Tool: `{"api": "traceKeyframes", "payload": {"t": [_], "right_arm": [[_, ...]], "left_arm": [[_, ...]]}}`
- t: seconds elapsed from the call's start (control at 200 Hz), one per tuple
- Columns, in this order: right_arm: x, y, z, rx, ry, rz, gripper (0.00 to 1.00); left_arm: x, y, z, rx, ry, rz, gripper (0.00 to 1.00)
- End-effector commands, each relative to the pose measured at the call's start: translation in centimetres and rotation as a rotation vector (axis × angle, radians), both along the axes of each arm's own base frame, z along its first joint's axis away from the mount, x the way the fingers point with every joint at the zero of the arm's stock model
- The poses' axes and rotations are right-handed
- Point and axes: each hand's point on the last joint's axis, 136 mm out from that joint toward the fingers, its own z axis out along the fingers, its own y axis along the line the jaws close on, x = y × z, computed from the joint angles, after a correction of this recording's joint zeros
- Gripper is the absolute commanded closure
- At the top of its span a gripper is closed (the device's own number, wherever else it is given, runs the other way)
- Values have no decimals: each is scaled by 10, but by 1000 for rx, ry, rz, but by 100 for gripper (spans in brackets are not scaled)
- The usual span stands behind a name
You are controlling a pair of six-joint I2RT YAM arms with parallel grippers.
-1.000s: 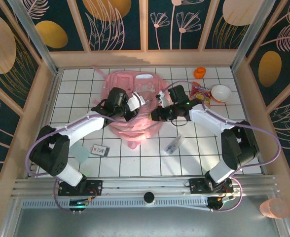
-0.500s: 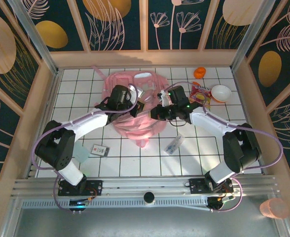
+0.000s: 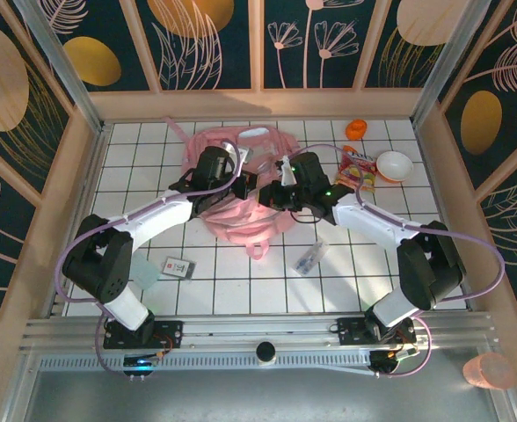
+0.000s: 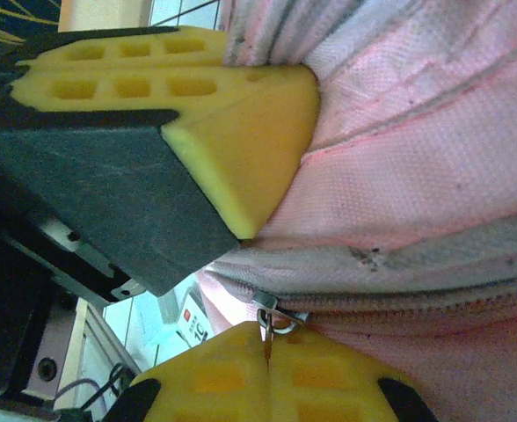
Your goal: Pack the student bag
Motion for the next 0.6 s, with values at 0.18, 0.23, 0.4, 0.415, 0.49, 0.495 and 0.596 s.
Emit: {"api": "traceKeyframes", "payload": {"t": [0.18, 0.23, 0.4, 0.415, 0.49, 0.495, 0.596], "right_arm": [[-28, 4, -2, -22, 42, 22, 100], [-22, -5, -7, -47, 43, 2, 100], [2, -40, -22, -98, 31, -51, 100], [4, -41, -22, -100, 26, -51, 100], [7, -40, -21, -120, -1, -23, 100], [8, -40, -21, -122, -3, -22, 100], [15, -36, -9, -132, -53, 7, 100]], "left_arm": [[24, -8, 87, -234, -137, 100, 100], [20, -4, 89, -241, -130, 109, 100], [-2, 10, 76, -268, -47, 151, 100], [-3, 12, 74, -271, -39, 157, 100], [-10, 19, 66, -282, -6, 192, 100], [-10, 20, 66, -283, -4, 195, 100], [-5, 25, 68, -299, -8, 238, 100]]}}
